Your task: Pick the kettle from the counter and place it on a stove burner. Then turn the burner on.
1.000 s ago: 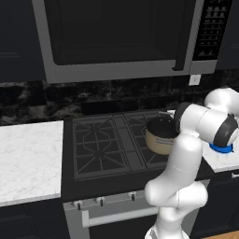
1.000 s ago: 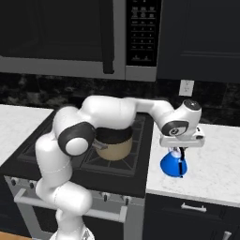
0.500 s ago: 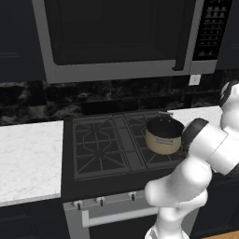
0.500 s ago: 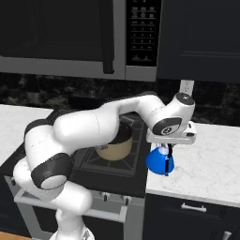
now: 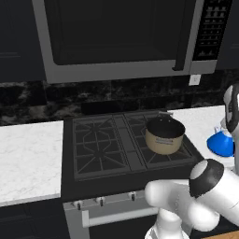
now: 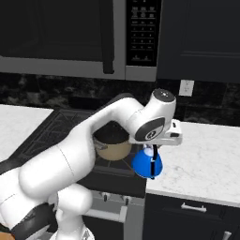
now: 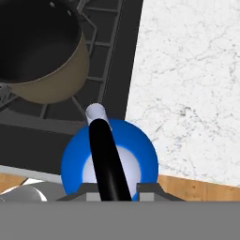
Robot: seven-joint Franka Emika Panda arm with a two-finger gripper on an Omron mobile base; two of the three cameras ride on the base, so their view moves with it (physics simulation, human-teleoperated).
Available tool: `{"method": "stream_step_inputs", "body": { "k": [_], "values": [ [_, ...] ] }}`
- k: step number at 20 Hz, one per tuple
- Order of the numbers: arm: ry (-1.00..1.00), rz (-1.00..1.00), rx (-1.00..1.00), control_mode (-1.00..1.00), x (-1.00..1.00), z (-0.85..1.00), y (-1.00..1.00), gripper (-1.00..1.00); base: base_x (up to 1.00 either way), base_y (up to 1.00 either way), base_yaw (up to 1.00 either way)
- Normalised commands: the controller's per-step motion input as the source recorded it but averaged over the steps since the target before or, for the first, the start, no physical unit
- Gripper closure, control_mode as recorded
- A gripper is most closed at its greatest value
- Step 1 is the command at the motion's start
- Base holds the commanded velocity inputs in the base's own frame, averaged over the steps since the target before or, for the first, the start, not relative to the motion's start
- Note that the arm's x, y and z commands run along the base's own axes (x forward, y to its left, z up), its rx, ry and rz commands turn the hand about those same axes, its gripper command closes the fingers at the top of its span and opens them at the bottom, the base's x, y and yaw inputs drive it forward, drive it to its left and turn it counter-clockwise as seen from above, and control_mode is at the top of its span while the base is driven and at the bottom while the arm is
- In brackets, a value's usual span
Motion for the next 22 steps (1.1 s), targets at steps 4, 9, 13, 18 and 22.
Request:
{"method": "stream_step_inputs", "body": {
  "k": [4, 9, 13, 18, 22],
  "values": [
    [-0.02, 0.00, -0.03, -1.00, -0.13, 0.43, 0.68, 1.00, 0.00, 0.00, 0.00],
    [-0.04, 0.00, -0.02, -1.00, -0.01, 0.54, 0.78, 1.00, 0.00, 0.00, 0.00],
    [-0.07, 0.00, 0.00, -1.00, 0.00, 0.44, 0.81, 1.00, 0.00, 0.00, 0.00],
    [-0.07, 0.00, 0.00, -1.00, -0.07, 0.30, 0.80, 1.00, 0.00, 0.00, 0.00],
    [-0.10, 0.00, 0.00, -1.00, 0.00, 0.10, 0.88, 1.00, 0.00, 0.00, 0.00]
  ]
}}
